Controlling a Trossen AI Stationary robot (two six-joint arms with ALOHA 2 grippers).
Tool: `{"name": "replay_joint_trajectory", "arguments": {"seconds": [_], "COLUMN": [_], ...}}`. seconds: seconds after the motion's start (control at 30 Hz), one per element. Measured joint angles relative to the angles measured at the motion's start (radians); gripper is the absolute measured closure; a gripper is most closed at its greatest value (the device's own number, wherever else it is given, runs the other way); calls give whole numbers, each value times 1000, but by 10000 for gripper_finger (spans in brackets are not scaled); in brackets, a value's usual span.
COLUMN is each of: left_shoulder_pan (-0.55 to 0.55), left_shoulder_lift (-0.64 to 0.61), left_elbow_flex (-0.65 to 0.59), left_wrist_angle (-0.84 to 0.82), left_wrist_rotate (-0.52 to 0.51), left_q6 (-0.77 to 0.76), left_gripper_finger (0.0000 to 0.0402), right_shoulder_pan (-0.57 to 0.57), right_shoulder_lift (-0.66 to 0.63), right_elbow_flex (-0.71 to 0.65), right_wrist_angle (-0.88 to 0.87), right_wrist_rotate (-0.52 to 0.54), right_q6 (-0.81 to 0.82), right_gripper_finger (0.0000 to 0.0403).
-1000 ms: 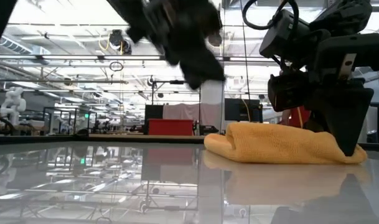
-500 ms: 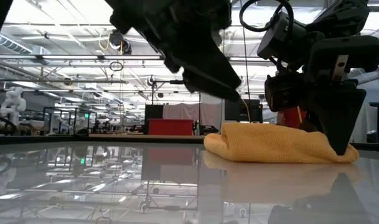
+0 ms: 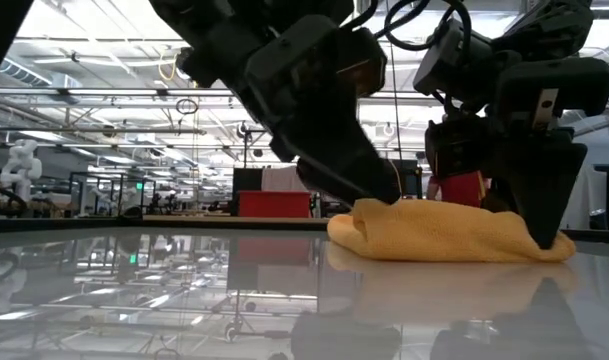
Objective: Roll towel
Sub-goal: Roll the towel
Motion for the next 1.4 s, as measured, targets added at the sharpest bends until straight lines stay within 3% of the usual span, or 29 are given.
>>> {"name": "replay_joint_trajectory", "arguments": {"seconds": [0.37, 0.63, 0.83, 1.03, 1.4], "left_shoulder_pan": [27, 84, 116, 139, 165], "left_shoulder_lift": [15, 16, 33, 50, 62], "left_elbow_flex": [0, 15, 16, 16, 16], "left_wrist_angle": [-6, -12, -109, -106, -111], "left_wrist_rotate": [69, 267, 295, 324, 350], "left_q6": [1, -44, -63, -110, -156], "left_gripper_finger": [387, 396, 396, 397, 396], "right_shoulder_pan": [-25, -37, -50, -78, -91], "right_shoulder_lift": [0, 1, -3, -16, -136], "right_elbow_flex": [1, 1, 0, -2, -2], "right_wrist_angle": [6, 5, 10, 14, -56], "right_wrist_rotate": [7, -26, -59, -63, -33], "right_q6": [2, 0, 2, -6, -223], "right_gripper_finger": [344, 344, 344, 339, 234]}}
